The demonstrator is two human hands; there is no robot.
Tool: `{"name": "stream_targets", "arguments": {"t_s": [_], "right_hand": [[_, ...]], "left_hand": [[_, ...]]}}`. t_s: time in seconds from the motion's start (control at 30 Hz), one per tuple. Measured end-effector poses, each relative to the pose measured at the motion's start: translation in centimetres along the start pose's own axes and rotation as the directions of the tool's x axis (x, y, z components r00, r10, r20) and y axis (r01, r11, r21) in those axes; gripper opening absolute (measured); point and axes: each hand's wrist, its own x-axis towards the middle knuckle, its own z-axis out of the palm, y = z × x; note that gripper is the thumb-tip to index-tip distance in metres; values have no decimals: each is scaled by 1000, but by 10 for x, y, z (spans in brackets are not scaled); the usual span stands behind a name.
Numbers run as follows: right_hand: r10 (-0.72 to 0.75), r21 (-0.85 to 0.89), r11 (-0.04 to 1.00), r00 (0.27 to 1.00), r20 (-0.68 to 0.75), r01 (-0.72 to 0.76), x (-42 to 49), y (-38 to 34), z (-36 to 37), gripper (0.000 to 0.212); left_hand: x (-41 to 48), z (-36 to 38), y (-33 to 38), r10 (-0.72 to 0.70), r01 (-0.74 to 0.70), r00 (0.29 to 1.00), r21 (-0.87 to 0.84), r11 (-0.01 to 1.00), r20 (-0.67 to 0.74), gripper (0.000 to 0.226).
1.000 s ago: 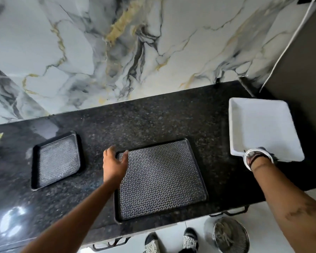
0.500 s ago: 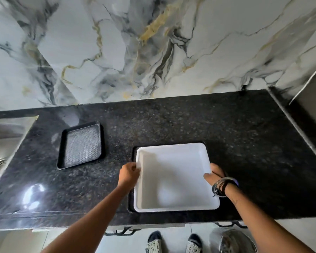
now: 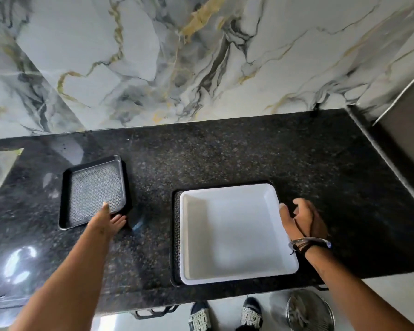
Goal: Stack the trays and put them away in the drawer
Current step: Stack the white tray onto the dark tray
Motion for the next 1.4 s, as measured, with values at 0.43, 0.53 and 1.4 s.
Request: {"name": "stream_targets", "arguments": {"t_s": [0.43,0.53,1.4], "right_hand": [[-5,682,640,885,465,-354,9,-74,8,51],[-120,572,791,860,496,-219,0,-71,-10,40],[-490,85,853,847,-208,514,-253,-6,60,11]], "left_hand": [[-86,51,-56,192,-347,919,478,807,343,15],[-116,66,-81,211,-515,849,670,535,484,28],[-102,-82,-138,404,-527,450,602,-600,797,98]]}}
